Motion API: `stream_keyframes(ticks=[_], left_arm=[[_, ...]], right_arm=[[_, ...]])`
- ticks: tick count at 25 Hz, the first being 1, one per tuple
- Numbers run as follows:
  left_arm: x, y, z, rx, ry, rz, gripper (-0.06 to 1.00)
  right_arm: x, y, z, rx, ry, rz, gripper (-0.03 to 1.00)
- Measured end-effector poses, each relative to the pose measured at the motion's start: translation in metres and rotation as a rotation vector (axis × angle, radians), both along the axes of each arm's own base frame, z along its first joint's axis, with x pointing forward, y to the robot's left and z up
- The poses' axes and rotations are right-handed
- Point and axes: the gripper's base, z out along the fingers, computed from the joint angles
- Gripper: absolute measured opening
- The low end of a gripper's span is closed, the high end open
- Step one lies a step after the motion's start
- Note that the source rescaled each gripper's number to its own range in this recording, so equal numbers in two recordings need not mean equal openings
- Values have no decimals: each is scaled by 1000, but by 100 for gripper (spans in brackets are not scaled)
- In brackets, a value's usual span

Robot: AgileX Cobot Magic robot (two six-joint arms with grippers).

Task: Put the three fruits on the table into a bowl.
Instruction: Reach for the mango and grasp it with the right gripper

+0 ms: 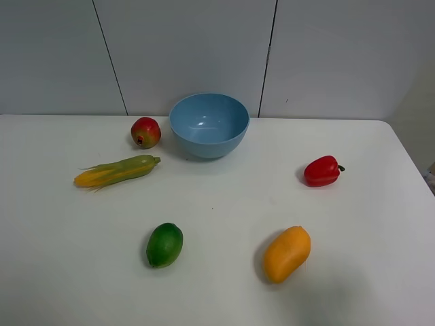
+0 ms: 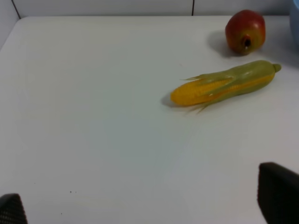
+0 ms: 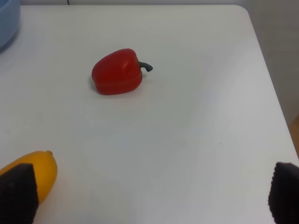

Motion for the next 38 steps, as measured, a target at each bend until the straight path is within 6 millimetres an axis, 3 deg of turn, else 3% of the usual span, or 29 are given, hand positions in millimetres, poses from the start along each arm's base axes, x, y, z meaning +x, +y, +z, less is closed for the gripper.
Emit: stream_keyframes(ticks=[17, 20, 25, 28, 31, 34, 36, 38], left_arm=[[0, 0, 0, 0, 0, 0, 100], [0, 0, 0, 0, 0, 0, 100], [0, 0, 0, 0, 0, 0, 100], [0, 0, 0, 0, 0, 0, 100], [0, 0, 0, 0, 0, 0, 100], [0, 0, 0, 0, 0, 0, 100], [0, 0, 0, 0, 0, 0, 100], [0, 0, 0, 0, 0, 0, 100]], right_arm=[[0, -1, 0, -5, 1, -2, 100], [11, -5, 10, -67, 30, 1, 100], [62, -3, 39, -309, 156, 224, 100], [100, 13, 50, -443, 260, 418, 100], [138, 43, 53, -562, 345, 606, 100], [171, 79, 38, -685, 449, 780, 100], [194, 109, 14, -735, 554, 887, 100], [200, 116, 7, -723, 588, 899, 100]])
